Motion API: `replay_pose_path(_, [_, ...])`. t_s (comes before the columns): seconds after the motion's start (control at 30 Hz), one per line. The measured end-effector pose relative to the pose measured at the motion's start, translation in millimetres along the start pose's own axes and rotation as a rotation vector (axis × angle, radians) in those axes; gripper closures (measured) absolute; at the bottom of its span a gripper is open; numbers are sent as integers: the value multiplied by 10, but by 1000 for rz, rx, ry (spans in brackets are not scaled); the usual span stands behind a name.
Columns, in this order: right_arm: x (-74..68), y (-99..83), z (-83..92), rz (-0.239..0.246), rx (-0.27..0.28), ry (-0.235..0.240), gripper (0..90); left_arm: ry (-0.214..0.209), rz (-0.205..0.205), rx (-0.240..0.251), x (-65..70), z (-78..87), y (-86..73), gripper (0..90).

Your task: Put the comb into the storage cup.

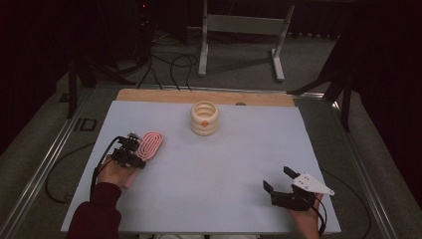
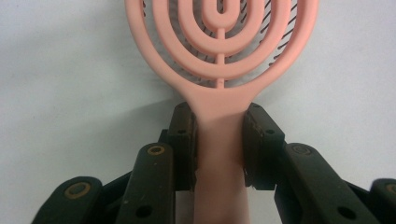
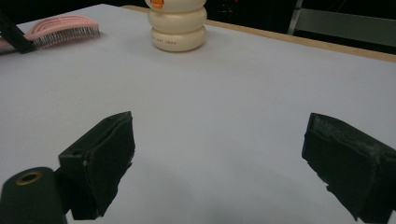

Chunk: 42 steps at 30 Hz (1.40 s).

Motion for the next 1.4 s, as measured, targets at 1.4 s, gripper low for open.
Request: replay_pose_path(1.4, [10,-1,0,1,1,-4,93,16,-21,61,-10,82,33,698])
Point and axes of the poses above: each handheld gripper's, and its own axes: z roughly backward along the jaws, y roughly out of its top, x roughly to its right, the point moved 9 cm from there along -z, roughly forward along the jaws, and after that the axes turned 2 degrees about -z, right-handed, at the moved point
